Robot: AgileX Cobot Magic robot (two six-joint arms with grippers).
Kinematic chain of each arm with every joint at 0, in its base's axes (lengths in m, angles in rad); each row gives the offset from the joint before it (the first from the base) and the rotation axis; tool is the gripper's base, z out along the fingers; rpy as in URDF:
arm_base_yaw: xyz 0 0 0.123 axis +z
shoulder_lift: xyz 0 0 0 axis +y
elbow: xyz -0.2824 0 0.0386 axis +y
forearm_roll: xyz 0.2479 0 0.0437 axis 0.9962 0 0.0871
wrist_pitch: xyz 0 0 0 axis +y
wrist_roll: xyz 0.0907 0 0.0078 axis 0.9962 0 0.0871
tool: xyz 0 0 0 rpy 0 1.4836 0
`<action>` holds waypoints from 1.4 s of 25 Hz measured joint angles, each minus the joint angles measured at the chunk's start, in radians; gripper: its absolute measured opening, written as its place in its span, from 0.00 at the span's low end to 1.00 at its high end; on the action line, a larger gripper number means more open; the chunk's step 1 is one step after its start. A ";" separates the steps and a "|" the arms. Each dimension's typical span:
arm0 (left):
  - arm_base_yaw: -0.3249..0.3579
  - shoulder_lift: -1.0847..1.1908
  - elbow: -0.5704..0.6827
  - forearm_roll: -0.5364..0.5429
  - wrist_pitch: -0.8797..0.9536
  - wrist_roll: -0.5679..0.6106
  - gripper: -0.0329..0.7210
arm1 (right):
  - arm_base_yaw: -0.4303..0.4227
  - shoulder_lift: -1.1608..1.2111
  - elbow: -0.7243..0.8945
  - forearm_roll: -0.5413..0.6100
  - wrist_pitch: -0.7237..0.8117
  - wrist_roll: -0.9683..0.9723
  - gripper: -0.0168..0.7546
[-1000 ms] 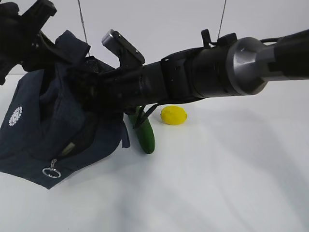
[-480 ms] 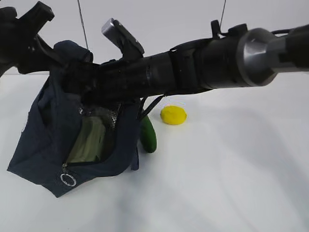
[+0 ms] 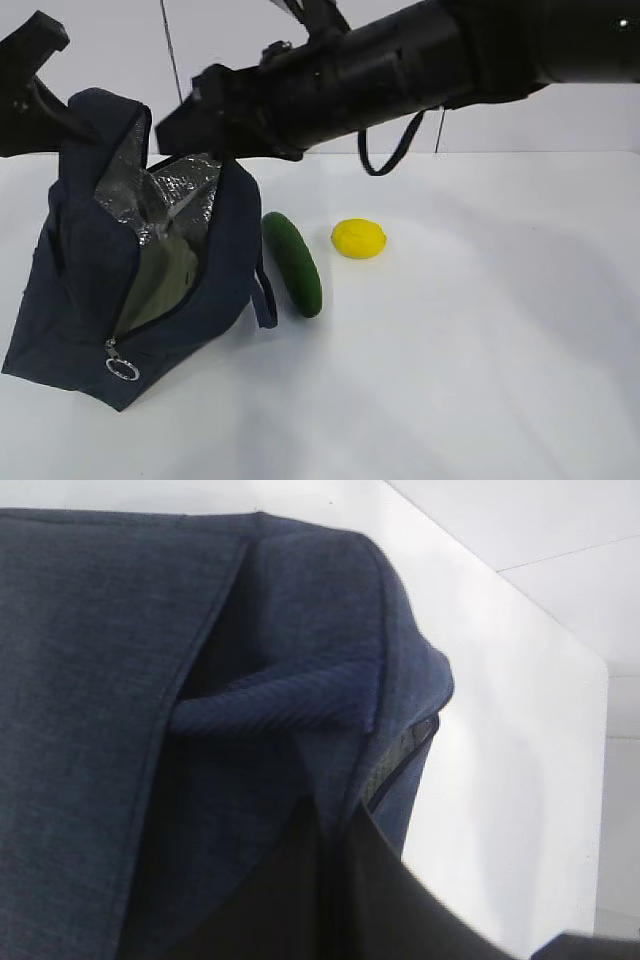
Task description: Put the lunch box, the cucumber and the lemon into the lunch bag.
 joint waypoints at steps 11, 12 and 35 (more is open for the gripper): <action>0.033 0.000 -0.004 0.136 0.039 0.046 0.04 | -0.036 -0.022 0.000 -0.737 0.045 0.397 0.61; 0.033 0.000 -0.004 0.148 0.041 0.046 0.04 | -0.036 -0.022 0.000 -0.768 0.045 0.415 0.61; 0.033 0.000 -0.004 0.234 0.051 0.071 0.04 | -0.036 0.368 -0.264 -0.956 -0.054 0.607 0.69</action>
